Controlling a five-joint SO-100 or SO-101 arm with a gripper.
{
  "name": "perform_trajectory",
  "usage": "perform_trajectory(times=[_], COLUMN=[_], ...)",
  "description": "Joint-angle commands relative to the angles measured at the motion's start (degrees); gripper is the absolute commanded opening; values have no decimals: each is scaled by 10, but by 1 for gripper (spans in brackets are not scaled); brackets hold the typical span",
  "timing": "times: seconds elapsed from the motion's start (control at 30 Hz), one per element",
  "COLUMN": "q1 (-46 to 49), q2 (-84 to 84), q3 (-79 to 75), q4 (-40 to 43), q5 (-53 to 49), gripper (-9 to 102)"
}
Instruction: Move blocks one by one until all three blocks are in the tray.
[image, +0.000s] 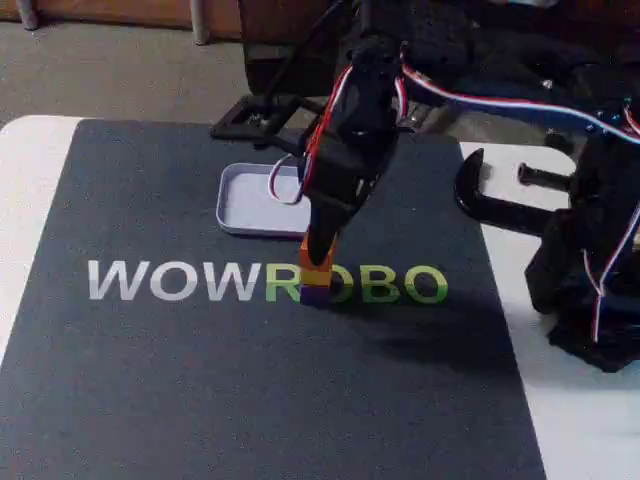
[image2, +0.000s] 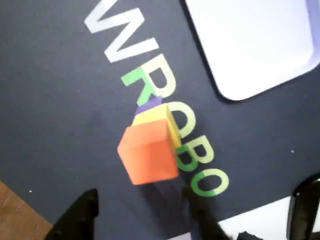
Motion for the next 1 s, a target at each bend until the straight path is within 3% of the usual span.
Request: perform_trajectory(times=[0.0,0.97], q1=[-1,16], q2=[0,-56], q3=[-25,-70], q4=[4,5], q5=[-3,7], gripper=[19,18])
